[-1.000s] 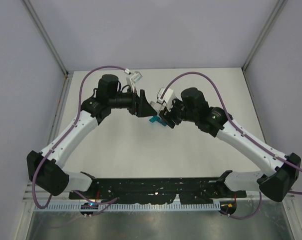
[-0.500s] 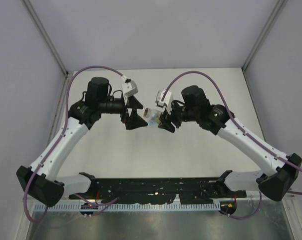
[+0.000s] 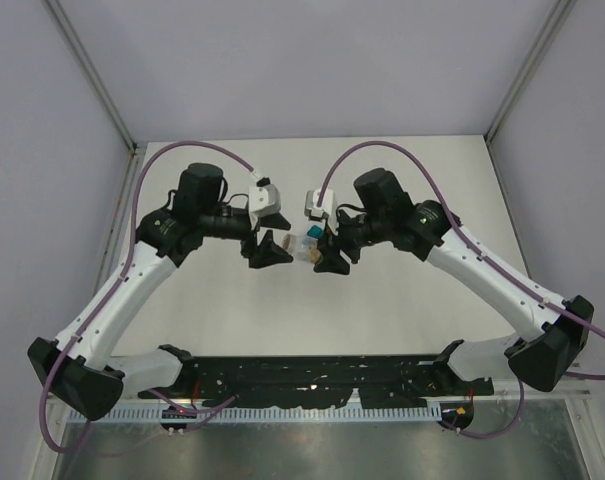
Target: Sort the pills into containers
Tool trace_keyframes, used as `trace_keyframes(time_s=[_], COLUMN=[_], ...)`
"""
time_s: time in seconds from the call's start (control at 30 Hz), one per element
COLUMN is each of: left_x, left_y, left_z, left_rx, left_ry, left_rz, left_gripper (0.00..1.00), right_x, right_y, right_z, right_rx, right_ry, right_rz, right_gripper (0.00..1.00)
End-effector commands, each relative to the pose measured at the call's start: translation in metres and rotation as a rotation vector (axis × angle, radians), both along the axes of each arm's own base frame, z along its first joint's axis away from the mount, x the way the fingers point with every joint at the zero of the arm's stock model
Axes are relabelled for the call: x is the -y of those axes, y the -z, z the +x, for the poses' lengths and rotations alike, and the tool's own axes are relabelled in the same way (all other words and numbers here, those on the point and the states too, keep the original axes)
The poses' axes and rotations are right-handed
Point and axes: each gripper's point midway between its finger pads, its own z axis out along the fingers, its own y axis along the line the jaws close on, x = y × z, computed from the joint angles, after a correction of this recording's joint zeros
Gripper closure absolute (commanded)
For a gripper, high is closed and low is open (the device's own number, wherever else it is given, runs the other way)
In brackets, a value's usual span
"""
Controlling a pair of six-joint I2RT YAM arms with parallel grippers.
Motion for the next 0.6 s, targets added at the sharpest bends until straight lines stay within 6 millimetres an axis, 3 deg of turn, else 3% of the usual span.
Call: trace_keyframes(time_s=[0.0, 0.13, 0.27, 0.33, 0.57], left_x=[0.002, 0.004, 0.008, 0.011, 0.02], left_y=[-0.009, -0.005, -0.001, -0.001, 0.002], left_z=[-0.004, -0.007, -0.004, 0.001, 0.026], left_rx=[0.023, -0.01, -0.083, -0.135, -0.367], left_ry=[0.012, 0.013, -0.014, -0.052, -0.261], left_rz=[-0.024, -0.018, -0.019, -0.033, -0.084], left_gripper=[0.3, 0.51, 0.87, 0.99, 1.0], right_x=[-0.007, -0.008, -0.006, -0.002, 0.014], right_y=[-0.02, -0.021, -0.021, -0.022, -0.033], right_z=[0.001, 0.005, 0.018, 0.03, 0.072], right_rx=[0.037, 0.039, 0.074, 0.114, 0.253], right_ry=[-0.028, -0.011, 0.054, 0.12, 0.353], right_rz=[0.054, 0.055, 0.042, 0.032, 0.021], right_gripper=[0.94, 0.94, 0.94, 0.94, 0.94])
